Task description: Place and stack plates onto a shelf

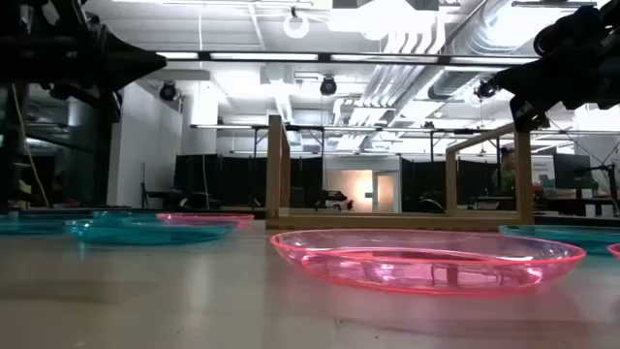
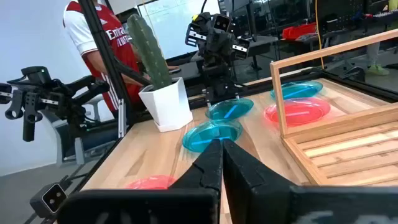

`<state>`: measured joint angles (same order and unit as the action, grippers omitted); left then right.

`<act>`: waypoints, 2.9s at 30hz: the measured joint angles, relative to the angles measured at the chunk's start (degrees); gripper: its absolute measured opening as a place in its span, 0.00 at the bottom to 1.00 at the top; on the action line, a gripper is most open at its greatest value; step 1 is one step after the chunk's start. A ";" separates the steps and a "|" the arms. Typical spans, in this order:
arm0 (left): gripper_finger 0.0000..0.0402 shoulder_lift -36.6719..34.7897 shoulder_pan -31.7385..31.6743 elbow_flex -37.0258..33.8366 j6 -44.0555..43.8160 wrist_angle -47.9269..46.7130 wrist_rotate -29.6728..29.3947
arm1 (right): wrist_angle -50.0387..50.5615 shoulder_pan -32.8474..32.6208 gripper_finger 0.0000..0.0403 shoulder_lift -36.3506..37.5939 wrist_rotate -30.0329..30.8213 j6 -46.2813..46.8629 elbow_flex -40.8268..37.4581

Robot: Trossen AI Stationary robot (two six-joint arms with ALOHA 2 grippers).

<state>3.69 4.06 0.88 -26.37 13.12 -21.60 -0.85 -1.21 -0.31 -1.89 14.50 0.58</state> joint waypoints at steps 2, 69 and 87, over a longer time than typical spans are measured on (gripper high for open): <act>0.00 0.01 -0.01 -0.01 0.00 0.01 -0.01 | 0.00 -0.02 0.00 0.00 -0.01 0.00 0.00; 0.00 0.00 0.00 -0.01 0.00 -0.01 -0.01 | -0.01 0.00 0.00 0.01 -0.01 -0.02 -0.02; 0.00 0.00 0.01 -0.01 -0.01 0.01 0.00 | -1.15 -0.02 0.00 0.01 2.07 23.21 0.00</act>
<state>3.69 4.07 0.87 -26.38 13.13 -21.59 -2.00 -1.23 -0.30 0.18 37.71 0.58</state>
